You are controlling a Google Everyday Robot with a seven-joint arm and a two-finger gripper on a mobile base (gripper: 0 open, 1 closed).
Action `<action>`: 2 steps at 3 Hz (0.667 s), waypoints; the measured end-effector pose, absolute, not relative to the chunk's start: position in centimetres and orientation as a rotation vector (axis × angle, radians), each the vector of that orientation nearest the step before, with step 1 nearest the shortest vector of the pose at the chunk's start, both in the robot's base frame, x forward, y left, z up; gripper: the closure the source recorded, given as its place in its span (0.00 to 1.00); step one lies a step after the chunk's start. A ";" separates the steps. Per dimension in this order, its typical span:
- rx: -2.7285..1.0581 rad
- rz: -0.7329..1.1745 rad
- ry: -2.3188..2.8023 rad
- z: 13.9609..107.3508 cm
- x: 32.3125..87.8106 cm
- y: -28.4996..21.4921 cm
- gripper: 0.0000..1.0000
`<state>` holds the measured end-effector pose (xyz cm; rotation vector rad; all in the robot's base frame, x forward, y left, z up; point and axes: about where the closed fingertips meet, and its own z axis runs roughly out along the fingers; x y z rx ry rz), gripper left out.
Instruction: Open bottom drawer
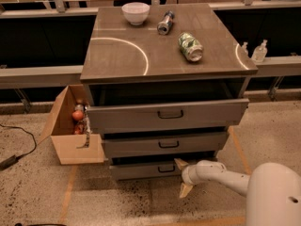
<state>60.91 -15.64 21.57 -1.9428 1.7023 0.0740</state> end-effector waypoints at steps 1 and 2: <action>-1.964 0.041 1.681 21.0 62.7 -15.6 0.00; -1.977 0.015 1.672 20.7 63.9 -15.5 0.00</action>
Offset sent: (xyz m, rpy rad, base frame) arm 0.0489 -0.0012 -0.0097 -0.0613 -0.0587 0.0215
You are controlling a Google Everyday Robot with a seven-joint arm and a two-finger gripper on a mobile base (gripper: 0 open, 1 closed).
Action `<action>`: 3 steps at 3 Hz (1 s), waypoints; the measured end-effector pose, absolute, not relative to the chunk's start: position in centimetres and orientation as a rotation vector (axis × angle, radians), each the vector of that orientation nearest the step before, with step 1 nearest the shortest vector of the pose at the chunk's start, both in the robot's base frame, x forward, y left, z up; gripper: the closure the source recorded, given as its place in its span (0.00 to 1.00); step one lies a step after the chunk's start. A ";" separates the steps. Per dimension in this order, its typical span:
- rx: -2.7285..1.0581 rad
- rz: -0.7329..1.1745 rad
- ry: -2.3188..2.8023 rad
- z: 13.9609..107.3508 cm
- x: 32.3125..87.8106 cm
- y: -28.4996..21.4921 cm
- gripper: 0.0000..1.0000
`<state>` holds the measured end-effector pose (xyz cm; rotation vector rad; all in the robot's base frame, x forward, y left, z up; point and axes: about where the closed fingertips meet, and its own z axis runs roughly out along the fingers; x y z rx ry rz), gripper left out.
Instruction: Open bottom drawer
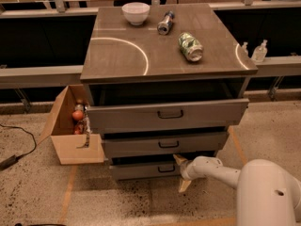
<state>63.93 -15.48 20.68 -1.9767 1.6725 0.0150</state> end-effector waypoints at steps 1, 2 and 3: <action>-1.987 -0.004 1.672 20.2 64.8 -15.4 0.00; -1.989 -0.013 1.683 19.6 65.3 -15.4 0.13; -1.992 -0.027 1.678 19.5 65.8 -15.4 0.36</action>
Offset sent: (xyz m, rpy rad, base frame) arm 0.0229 -0.0036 -0.0174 -0.0408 -0.0070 -0.0223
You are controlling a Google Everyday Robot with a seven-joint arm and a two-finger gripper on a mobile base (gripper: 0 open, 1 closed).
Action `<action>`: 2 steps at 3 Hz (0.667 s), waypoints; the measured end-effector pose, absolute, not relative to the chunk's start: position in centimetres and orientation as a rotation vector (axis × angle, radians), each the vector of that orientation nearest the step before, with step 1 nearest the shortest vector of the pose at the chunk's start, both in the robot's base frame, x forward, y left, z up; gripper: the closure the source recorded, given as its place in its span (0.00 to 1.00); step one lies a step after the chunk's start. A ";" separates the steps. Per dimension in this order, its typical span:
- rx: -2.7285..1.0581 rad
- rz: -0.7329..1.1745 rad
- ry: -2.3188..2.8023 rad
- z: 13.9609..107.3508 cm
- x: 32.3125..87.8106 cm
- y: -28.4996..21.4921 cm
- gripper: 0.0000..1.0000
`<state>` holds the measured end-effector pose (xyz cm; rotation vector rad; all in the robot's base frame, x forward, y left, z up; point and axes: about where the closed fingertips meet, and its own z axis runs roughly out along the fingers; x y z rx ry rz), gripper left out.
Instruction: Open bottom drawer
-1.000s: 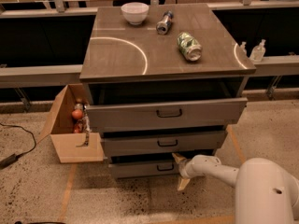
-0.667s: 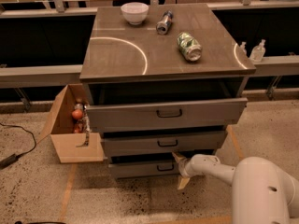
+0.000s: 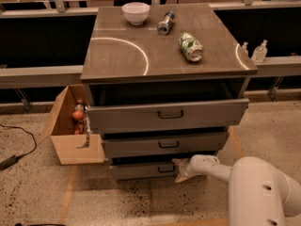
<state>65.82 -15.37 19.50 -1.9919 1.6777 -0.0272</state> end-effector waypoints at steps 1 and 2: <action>-1.997 -0.024 1.676 19.7 65.7 -15.5 0.61; -2.030 -0.064 1.681 20.8 65.7 -15.6 0.60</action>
Offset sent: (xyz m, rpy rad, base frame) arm -0.0185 -0.0019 0.0304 -0.0898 0.0333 -0.0655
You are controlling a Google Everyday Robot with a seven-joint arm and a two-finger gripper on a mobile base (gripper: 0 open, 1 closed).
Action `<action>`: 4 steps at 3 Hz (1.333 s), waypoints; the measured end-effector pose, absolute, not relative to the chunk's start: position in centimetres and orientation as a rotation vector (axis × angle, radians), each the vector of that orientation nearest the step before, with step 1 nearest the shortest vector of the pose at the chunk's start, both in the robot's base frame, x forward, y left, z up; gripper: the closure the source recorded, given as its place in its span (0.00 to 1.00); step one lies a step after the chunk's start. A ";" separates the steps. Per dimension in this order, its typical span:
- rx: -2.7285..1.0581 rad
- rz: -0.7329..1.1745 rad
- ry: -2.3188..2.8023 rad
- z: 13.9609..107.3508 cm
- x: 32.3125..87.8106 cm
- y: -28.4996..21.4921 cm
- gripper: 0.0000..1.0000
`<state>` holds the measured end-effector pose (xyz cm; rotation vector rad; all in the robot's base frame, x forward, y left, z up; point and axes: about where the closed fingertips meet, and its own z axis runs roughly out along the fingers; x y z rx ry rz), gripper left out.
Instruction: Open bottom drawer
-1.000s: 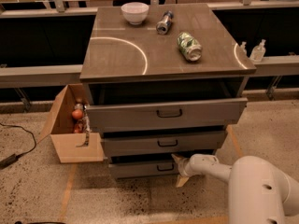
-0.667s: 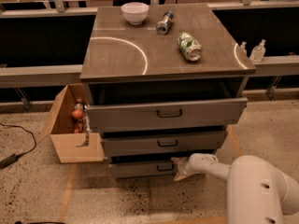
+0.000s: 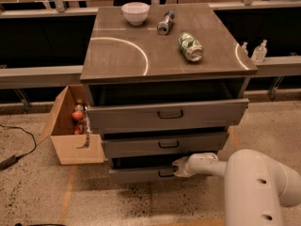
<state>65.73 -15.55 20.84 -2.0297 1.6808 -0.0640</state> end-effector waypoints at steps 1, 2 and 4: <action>-2.057 -0.072 1.745 22.2 64.1 -15.4 0.37; -2.031 -0.056 1.802 24.2 62.0 -15.6 0.06; -1.963 -0.056 1.812 25.8 61.2 -16.4 0.18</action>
Offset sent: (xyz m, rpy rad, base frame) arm -0.0609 0.0029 0.0567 -0.0504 0.0877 -0.0920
